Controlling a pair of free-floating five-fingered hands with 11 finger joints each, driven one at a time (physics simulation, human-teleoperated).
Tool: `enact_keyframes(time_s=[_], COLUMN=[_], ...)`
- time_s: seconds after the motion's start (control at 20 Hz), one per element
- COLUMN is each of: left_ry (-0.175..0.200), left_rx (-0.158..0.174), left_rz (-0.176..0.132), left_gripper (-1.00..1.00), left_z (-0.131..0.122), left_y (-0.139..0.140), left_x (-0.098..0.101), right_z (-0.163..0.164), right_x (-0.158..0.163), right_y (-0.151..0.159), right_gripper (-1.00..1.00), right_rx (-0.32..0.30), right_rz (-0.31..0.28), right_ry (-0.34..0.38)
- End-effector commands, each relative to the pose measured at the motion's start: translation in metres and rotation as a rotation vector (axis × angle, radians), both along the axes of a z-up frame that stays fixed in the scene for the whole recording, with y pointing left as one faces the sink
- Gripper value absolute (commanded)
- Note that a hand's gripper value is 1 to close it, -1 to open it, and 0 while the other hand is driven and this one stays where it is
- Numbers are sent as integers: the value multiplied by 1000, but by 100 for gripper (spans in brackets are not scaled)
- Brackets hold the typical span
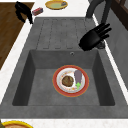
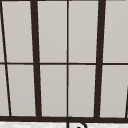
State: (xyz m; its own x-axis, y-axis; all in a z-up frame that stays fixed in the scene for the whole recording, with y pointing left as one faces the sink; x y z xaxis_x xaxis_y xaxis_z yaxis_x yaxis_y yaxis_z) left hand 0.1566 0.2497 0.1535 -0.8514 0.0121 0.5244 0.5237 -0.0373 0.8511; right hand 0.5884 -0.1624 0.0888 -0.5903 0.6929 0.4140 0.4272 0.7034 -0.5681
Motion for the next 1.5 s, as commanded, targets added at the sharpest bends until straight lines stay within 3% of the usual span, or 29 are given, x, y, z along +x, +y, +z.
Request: enact_keyframes(time_s=[0.0,0.45,0.75,0.9,0.95,1.0,1.05,1.3,1.45], left_ry=[0,0,0,0,0,0,0,0,0], left_rx=[0,0,0,0,0,0,0,0,0], left_rz=[0,0,0,0,0,0,0,0,0], left_gripper=[0,0,0,0,0,0,0,0,0], left_z=[0,0,0,0,0,0,0,0,0], left_y=[0,0,0,0,0,0,0,0,0], left_x=[0,0,0,0,0,0,0,0,0], right_z=[15,25,25,26,25,25,26,25,44], right_x=[-24,-80,-107,-121,-123,-116,-115,-116,-127], right_y=[-14,-37,-43,-42,-42,-43,-42,-47,-50], right_gripper=[-100,-100,-100,-100,-100,-100,-100,-100,-100], right_rx=[-24,-110,-178,-243,-264,-179,-176,-178,-185], right_rz=[27,-9,4,22,22,-2,27,40,20], right_ry=[-19,63,90,111,68,53,50,51,34])
